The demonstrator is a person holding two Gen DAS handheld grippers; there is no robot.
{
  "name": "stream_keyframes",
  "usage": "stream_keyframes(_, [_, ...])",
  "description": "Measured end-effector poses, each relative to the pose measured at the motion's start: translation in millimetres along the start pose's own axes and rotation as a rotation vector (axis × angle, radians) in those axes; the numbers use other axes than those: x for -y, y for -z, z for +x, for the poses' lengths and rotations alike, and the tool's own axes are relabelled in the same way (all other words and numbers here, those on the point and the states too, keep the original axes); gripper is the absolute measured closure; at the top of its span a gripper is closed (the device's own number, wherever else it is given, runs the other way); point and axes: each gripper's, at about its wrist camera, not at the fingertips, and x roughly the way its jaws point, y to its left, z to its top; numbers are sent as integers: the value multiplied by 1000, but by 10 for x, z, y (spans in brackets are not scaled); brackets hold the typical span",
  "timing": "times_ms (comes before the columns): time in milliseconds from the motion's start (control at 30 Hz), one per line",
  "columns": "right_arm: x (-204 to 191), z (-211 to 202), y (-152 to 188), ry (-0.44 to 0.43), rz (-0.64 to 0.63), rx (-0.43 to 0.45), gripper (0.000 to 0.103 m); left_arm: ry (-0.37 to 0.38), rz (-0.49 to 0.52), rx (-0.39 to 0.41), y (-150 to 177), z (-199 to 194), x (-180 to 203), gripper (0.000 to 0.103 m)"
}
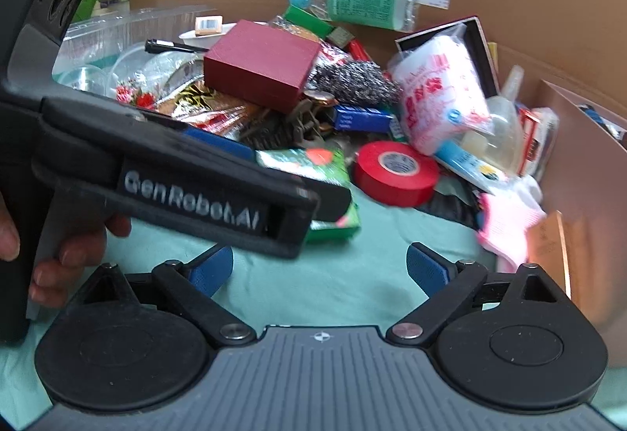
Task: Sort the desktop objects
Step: 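Move the left tool toward the green card box while the right tool approaches it, then grasp the green card box with the left tool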
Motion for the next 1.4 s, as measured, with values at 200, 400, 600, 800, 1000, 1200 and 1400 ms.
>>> stream_keyframes(200, [8, 148, -81, -36, 12, -16, 13, 19, -1, 23, -35, 39, -27, 10])
stream_keyframes(400, [41, 171, -82, -87, 41, -31, 29, 8, 29, 6, -48, 120, 5, 18])
stream_keyframes(600, [53, 45, -2, -102, 49, -32, 35, 21, -45, -48, -3, 48, -74, 35])
stream_keyframes(800, [77, -289, 230, -115, 27, -32, 35, 86, -110, -90, 224, -186, 25, 38])
stream_keyframes(1000, [182, -627, 483, -66, 60, -27, 32, 173, -71, -120, 446, -356, 349, 35])
stream_keyframes(1200, [285, -797, 619, -19, 140, -24, 27, 111, -37, -86, 369, -351, 381, 22])
stream_keyframes(1400, [99, -684, 551, -67, 80, -16, 30, 154, -71, -113, 189, -159, 261, 20])
